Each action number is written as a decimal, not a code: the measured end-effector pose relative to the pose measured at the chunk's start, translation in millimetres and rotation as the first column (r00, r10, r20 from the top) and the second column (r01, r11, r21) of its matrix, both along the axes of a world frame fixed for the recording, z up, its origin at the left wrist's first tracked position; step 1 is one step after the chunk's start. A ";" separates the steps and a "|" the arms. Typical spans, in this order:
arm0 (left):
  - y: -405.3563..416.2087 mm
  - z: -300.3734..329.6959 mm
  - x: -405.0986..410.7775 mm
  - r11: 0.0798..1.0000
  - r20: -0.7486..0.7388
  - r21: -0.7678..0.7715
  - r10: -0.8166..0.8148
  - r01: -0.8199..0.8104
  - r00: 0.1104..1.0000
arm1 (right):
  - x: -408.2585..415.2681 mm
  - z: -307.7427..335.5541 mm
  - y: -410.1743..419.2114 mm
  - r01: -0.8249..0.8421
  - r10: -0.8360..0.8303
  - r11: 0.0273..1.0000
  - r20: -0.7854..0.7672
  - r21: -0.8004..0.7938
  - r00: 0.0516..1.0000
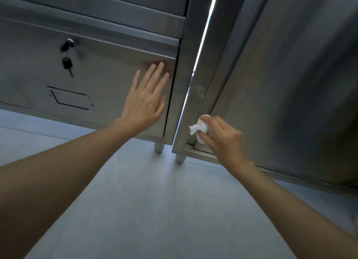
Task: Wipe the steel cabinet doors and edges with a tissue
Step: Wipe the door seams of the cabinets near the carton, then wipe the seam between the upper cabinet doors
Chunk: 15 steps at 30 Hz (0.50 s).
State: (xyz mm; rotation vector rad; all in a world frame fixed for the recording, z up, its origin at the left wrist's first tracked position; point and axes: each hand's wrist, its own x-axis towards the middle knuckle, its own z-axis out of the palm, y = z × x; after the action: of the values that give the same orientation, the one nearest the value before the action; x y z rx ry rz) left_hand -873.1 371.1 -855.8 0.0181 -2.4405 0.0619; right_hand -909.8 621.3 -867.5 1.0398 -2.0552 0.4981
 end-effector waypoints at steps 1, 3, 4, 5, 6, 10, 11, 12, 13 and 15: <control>0.3 12.8 10.8 1.000 0.027 0.009 -0.011 0.011 1.000 | 7.2 16.7 1.2 -0.012 0.012 1.000 0.060 -0.006 0.998; 0.9 44.4 33.8 0.999 0.065 0.011 -0.033 0.032 0.997 | 21.2 57.4 2.9 -0.041 0.044 0.999 0.161 -0.020 0.986; 0.0 62.2 45.1 0.999 0.081 0.013 -0.038 0.037 0.996 | 28.2 79.9 3.5 -0.051 0.055 0.998 0.200 -0.027 0.978; -1.3 82.3 56.1 0.999 0.094 0.022 -0.035 0.034 0.995 | 35.3 104.8 4.2 -0.054 0.061 0.998 0.230 -0.038 0.971; -2.5 104.0 65.5 0.999 0.103 0.034 -0.029 0.026 0.994 | 41.6 130.3 4.4 -0.050 0.061 0.997 0.252 -0.051 0.966; 1.6 207.5 101.3 0.996 0.097 0.094 0.000 -0.009 0.995 | 68.2 244.3 2.2 -0.031 0.070 0.992 0.328 -0.123 0.942; 3.8 237.0 110.6 0.995 0.083 0.103 0.001 -0.010 0.997 | 74.6 275.6 0.8 -0.038 0.085 0.989 0.339 -0.143 0.937; 6.6 267.1 120.0 0.994 0.071 0.108 0.006 -0.014 0.997 | 81.1 307.5 0.2 -0.046 0.102 0.985 0.352 -0.164 0.930; 9.2 297.6 129.3 0.994 0.061 0.108 0.017 -0.023 0.998 | 88.1 339.5 -0.6 -0.056 0.122 0.981 0.360 -0.187 0.925; 12.9 356.8 149.0 0.994 0.045 0.093 0.051 -0.055 0.998 | 102.0 400.9 -0.5 -0.087 0.165 0.972 0.368 -0.221 0.915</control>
State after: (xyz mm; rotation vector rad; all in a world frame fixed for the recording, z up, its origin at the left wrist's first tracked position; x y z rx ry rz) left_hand -724.1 383.9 -499.0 0.1250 -2.4841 -0.0298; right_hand -807.8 620.8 -466.6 1.0179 -2.2220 1.0256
